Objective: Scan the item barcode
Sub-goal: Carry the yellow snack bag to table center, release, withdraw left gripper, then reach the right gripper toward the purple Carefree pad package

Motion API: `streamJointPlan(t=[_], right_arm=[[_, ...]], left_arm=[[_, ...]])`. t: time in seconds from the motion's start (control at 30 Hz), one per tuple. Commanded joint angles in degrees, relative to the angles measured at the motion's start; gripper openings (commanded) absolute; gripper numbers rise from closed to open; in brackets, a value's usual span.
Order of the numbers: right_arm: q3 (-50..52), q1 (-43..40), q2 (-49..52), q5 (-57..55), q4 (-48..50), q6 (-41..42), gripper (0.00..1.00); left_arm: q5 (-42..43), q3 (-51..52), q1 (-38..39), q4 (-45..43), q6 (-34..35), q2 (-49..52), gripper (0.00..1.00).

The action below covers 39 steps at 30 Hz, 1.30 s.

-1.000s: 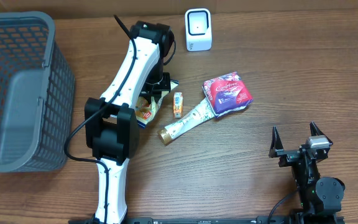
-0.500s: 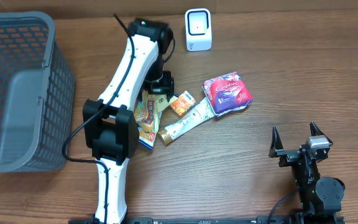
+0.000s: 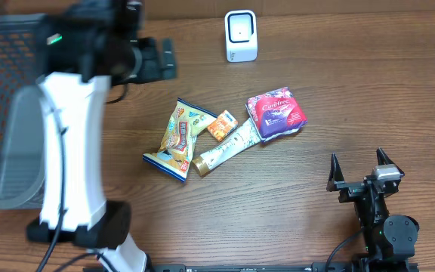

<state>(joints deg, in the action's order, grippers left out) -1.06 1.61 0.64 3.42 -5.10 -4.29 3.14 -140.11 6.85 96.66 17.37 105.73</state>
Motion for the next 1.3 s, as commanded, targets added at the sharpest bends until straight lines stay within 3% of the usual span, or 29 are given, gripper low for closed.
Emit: streamJointPlan(t=[0.0, 0.13, 0.33, 0.53, 1.27], right_arm=[[0.6, 0.3, -0.4, -0.4, 0.5, 0.0, 1.00], [0.6, 0.3, -0.4, -0.4, 0.5, 0.0, 1.00], [0.6, 0.3, -0.4, -0.4, 0.4, 0.0, 1.00], [0.6, 0.3, -0.4, -0.4, 0.5, 0.0, 1.00], [0.6, 0.3, -0.4, -0.4, 0.8, -0.1, 1.00]], left_arm=[[-1.1, -0.6, -6.1, 0.2, -0.5, -3.6, 1.00], [-1.0, -0.6, -16.9, 0.2, -0.2, -5.9, 1.00], [-1.0, -0.5, -30.6, 0.2, 5.7, -5.3, 1.00], [-1.0, -0.5, -40.0, 0.2, 9.5, -4.8, 1.00], [-0.8, -0.5, -42.8, 0.1, 9.9, -4.7, 1.00]])
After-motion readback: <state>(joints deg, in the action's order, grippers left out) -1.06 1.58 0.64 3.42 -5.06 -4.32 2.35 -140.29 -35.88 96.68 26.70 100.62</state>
